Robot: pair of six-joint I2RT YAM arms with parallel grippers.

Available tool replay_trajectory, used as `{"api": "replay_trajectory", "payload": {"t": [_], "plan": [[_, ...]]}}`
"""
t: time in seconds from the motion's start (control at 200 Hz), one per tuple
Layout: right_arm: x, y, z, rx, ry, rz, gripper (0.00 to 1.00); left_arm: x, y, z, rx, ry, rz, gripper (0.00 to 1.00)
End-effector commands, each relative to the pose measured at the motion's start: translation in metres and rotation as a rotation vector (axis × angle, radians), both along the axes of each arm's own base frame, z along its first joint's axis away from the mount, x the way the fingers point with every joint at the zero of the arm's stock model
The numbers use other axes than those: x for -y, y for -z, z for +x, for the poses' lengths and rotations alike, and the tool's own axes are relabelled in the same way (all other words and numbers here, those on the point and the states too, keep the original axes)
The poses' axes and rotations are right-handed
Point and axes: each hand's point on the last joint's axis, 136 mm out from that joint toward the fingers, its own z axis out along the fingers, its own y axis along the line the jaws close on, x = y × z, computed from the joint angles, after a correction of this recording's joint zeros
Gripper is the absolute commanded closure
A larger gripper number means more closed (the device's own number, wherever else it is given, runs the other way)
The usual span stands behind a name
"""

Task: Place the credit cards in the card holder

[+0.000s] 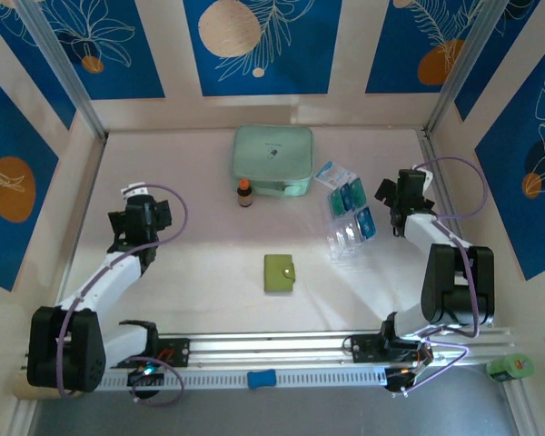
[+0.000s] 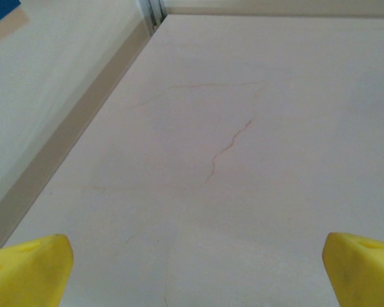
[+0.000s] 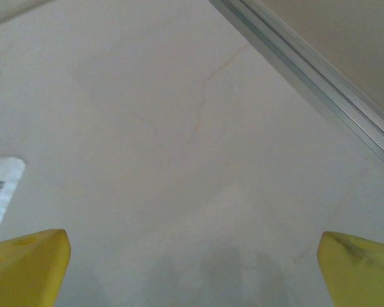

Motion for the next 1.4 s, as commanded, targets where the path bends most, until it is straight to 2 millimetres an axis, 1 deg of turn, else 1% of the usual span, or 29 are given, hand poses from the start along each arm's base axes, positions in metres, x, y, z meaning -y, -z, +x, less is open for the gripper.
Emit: {"api": "replay_trajectory", "payload": {"t": [0.0,0.055,0.18,0.355,0.46,0.68,0.855,1.0,1.065,1.14,1.395], "plan": [[-0.006,-0.008,-0.002,0.029,-0.029,-0.015,0.01,-0.001,0.003,0.000,0.011,0.019,0.005,0.00],[-0.010,-0.003,-0.006,0.033,-0.041,-0.015,0.01,0.000,0.005,-0.001,0.011,0.026,0.009,0.00],[-0.028,0.003,-0.004,0.101,-0.129,-0.010,0.01,0.003,0.006,0.002,0.023,0.051,0.010,0.00],[-0.051,0.006,0.001,0.154,-0.238,-0.042,0.01,0.017,0.013,0.012,0.040,0.123,-0.033,0.00],[-0.059,0.007,0.002,0.158,-0.274,-0.064,0.01,0.024,0.015,0.017,0.066,0.160,-0.041,0.00],[-0.059,0.009,0.005,0.162,-0.265,-0.065,0.01,0.029,0.023,0.024,0.104,0.210,-0.009,0.00],[-0.063,0.012,0.008,0.171,-0.287,-0.058,0.01,0.035,0.022,0.030,0.145,0.247,-0.003,0.00],[-0.075,0.013,0.011,0.186,-0.354,-0.063,0.01,0.042,0.026,0.036,0.159,0.290,-0.003,0.00],[-0.082,0.013,0.009,0.204,-0.396,-0.068,0.01,0.045,0.030,0.036,0.163,0.310,-0.003,0.00],[-0.088,0.012,0.007,0.227,-0.430,-0.071,0.01,0.048,0.030,0.037,0.194,0.327,0.000,0.00],[-0.095,0.012,0.002,0.265,-0.475,-0.070,0.01,0.062,0.046,0.041,0.217,0.407,-0.007,0.00]]}}
